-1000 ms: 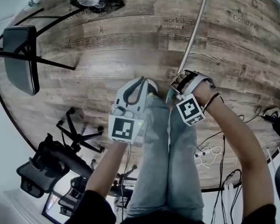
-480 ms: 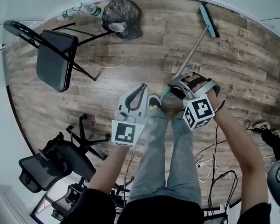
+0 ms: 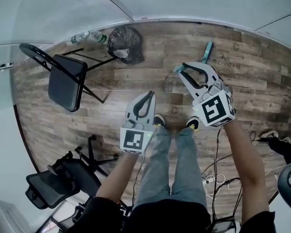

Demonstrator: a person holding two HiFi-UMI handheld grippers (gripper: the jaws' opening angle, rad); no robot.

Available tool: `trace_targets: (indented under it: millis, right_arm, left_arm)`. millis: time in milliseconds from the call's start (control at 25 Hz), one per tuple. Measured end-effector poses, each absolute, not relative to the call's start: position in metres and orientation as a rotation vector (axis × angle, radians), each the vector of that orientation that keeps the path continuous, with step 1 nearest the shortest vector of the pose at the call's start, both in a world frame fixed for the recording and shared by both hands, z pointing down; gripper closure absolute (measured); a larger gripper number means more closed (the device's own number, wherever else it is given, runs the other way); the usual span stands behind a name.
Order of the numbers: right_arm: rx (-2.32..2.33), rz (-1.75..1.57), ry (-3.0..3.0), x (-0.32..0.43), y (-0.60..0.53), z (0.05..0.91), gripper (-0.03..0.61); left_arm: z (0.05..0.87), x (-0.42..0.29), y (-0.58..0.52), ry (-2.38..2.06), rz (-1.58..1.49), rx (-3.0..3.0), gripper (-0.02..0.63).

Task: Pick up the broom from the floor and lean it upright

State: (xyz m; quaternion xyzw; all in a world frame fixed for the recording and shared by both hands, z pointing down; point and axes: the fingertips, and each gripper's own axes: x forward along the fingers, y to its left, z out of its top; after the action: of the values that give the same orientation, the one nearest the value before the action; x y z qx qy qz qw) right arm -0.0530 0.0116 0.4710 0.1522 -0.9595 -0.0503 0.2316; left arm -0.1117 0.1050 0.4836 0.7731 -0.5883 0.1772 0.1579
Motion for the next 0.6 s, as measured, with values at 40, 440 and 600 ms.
trace_targets:
  millis: [40, 440, 600]
  right_arm:
    - [0.478, -0.107, -2.649, -0.045, 0.001, 0.464, 0.482]
    - [0.872, 0.123, -2.653, 0.024, -0.057, 0.43, 0.482]
    - [1.027, 0.181, -2.613, 0.035, -0.087, 0.417, 0.483]
  left_arm:
    - [0.48, -0.104, 0.1, -1.677, 0.503, 2.219, 0.592]
    - [0.475, -0.04, 0.06, -1.646, 0.471, 2.256, 0.592]
    - [0.473, -0.028, 0.029, -1.612, 0.469, 2.291, 0.592]
